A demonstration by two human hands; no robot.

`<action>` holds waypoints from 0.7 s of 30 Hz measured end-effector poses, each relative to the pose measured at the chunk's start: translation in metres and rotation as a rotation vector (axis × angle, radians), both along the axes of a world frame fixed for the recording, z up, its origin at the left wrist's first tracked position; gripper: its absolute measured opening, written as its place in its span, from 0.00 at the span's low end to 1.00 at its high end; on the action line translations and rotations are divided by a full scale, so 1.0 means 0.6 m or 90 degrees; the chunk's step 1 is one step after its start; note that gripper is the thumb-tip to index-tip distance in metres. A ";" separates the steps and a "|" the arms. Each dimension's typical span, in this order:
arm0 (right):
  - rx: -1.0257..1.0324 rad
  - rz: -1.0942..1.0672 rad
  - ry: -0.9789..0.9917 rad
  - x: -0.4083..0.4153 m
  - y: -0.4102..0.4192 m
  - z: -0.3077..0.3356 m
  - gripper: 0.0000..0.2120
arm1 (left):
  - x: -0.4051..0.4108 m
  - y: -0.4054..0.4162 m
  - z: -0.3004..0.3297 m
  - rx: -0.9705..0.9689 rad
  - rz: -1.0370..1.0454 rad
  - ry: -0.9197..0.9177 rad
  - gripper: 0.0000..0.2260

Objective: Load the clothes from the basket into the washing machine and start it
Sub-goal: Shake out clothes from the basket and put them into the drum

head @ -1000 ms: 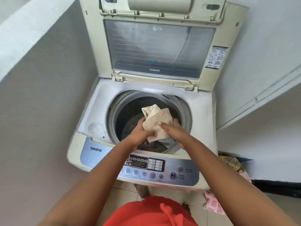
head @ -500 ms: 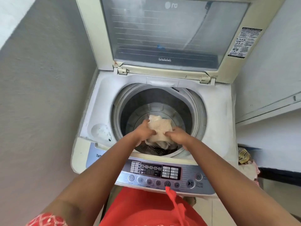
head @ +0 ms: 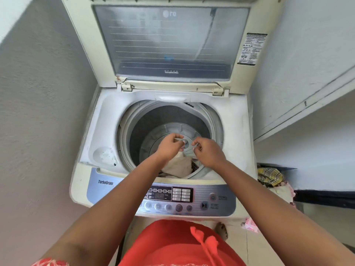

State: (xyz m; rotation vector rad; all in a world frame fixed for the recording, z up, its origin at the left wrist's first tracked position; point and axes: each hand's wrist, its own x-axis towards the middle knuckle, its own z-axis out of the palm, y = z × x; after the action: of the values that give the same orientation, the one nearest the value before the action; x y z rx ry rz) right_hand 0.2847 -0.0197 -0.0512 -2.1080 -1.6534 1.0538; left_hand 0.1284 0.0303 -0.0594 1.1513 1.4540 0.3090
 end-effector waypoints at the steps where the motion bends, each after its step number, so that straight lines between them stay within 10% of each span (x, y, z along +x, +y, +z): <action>1: 0.026 0.001 -0.004 0.008 -0.004 0.009 0.08 | 0.012 -0.005 0.008 0.014 0.004 -0.019 0.09; 21: 0.296 -0.137 -0.142 0.365 -0.298 0.047 0.07 | 0.372 -0.237 0.126 0.192 -0.170 -0.195 0.08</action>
State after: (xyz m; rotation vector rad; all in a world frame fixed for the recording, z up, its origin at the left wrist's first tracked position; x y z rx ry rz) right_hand 0.5039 -0.1983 -0.0233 -2.0716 -1.5310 0.3350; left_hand 0.3514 -0.1117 0.0162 1.4526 0.9937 0.5059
